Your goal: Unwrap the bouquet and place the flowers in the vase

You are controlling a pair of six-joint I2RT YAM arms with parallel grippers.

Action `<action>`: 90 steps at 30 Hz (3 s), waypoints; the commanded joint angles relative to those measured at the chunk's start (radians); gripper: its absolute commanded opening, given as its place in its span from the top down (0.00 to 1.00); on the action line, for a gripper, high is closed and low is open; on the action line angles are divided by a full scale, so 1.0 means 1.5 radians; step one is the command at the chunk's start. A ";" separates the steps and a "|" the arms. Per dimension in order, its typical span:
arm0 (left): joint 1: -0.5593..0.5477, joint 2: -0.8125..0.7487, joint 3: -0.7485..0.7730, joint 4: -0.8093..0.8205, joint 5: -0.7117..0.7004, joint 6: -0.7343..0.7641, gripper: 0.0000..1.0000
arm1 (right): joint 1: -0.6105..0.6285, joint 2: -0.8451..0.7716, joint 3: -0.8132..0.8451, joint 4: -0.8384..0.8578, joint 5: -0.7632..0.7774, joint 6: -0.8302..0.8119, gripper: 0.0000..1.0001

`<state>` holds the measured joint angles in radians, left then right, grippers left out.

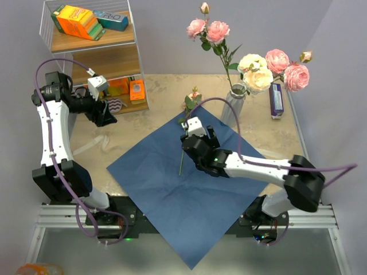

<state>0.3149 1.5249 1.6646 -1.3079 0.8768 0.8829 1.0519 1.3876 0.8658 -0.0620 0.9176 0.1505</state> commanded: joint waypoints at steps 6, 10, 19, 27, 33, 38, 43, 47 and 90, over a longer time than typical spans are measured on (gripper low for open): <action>0.008 -0.010 -0.014 -0.004 0.023 0.019 0.18 | -0.005 0.278 0.261 -0.124 0.053 0.263 0.24; 0.008 -0.016 -0.018 -0.004 0.017 0.024 0.18 | -0.022 0.350 0.319 -0.139 0.081 0.329 0.29; 0.009 -0.025 -0.030 -0.004 0.003 0.042 0.18 | -0.101 0.438 0.383 -0.154 -0.033 0.393 0.32; 0.009 -0.025 -0.030 -0.003 0.003 0.044 0.18 | -0.138 0.501 0.443 -0.149 -0.108 0.355 0.33; 0.008 -0.026 -0.029 -0.004 0.000 0.044 0.18 | -0.163 0.530 0.458 -0.143 -0.148 0.352 0.37; 0.009 -0.024 -0.034 -0.004 -0.002 0.046 0.18 | -0.179 0.553 0.479 -0.141 -0.165 0.330 0.47; 0.009 -0.027 -0.041 -0.004 -0.003 0.047 0.18 | -0.188 0.568 0.506 -0.137 -0.179 0.315 0.56; 0.009 -0.030 -0.040 -0.004 -0.007 0.048 0.18 | -0.195 0.579 0.515 -0.148 -0.192 0.311 0.70; 0.015 -0.021 -0.047 -0.001 -0.012 0.068 0.20 | -0.231 0.075 0.259 1.049 -0.263 -0.760 1.00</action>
<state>0.3264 1.4975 1.5772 -1.3106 0.8478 0.9615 0.7319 1.4380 1.1767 1.1709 0.5320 -0.8021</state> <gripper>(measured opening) 0.806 0.055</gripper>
